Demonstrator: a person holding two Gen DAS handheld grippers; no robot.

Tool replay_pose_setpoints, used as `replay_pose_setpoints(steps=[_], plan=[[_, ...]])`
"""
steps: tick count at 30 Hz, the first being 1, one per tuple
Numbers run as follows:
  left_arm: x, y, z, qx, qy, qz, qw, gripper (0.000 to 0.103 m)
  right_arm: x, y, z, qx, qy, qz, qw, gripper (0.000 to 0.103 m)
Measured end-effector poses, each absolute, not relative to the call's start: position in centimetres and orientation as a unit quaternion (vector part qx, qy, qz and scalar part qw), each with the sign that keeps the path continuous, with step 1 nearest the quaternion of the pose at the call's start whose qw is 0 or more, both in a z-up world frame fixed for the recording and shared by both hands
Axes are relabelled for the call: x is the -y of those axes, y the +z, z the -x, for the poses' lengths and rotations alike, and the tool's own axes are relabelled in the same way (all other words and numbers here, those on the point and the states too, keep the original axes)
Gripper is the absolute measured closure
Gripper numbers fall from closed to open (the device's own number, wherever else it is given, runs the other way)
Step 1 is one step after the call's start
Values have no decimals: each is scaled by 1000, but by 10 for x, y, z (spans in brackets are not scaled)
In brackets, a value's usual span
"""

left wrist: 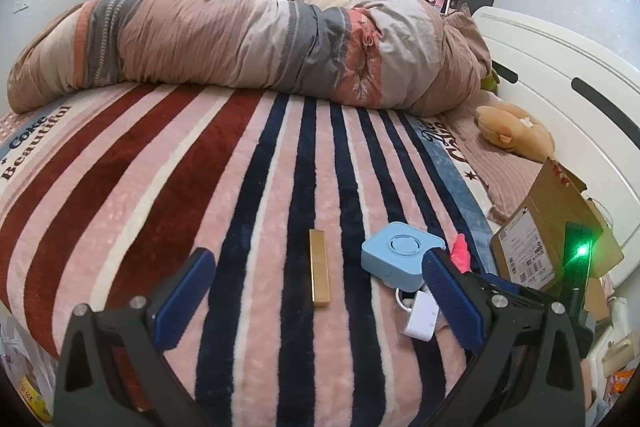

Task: Organize rigid objects
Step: 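Grasp the pink dropper bottle with the right gripper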

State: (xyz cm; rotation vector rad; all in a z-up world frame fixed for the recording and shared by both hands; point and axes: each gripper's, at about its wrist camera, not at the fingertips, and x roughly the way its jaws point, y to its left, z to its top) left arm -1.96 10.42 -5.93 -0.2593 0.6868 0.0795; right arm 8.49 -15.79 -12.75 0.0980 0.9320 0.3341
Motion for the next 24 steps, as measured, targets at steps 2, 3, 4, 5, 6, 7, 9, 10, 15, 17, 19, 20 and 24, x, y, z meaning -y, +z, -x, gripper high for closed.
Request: replay_pose_setpoints(steps=[2, 3, 4, 5, 6, 7, 9, 10, 15, 17, 19, 20, 24], plan=[[-103, -60, 18, -338, 39, 125, 932, 0, 163, -131, -84, -447, 155, -48, 880, 56], [-102, -60, 18, -338, 38, 124, 932, 0, 165, -132, -84, -448, 155, -51, 879, 56], [-102, -60, 18, -339, 37, 124, 932, 0, 165, -131, -83, -448, 156, -50, 879, 56], [-101, -61, 18, -339, 36, 124, 932, 0, 164, -131, -84, -448, 158, -51, 879, 56], [-101, -61, 17, -340, 35, 124, 932, 0, 163, -131, -86, -447, 163, -58, 877, 56], [-101, -61, 17, -340, 35, 124, 931, 0, 162, -132, -90, -447, 166, -65, 877, 56], [-101, -62, 15, -342, 34, 125, 931, 0, 156, -137, -101, -455, 167, -71, 872, 57], [-101, -62, 15, -342, 34, 125, 931, 0, 154, -140, -106, -459, 167, -71, 870, 57], [-101, -62, 15, -342, 35, 125, 931, 0, 153, -155, -116, -471, 157, -61, 866, 67], [-102, -63, 15, -342, 32, 125, 931, 0, 151, -148, -108, -461, 147, -25, 875, 74], [-102, -63, 15, -341, 29, 125, 931, 0, 145, -142, -100, -449, 136, 33, 883, 75], [-101, -64, 14, -341, 27, 124, 931, 0, 144, -142, -98, -447, 128, 52, 884, 75], [-99, -67, 9, -342, 9, 117, 932, 0, 143, -146, -107, -455, 108, 63, 882, 75]])
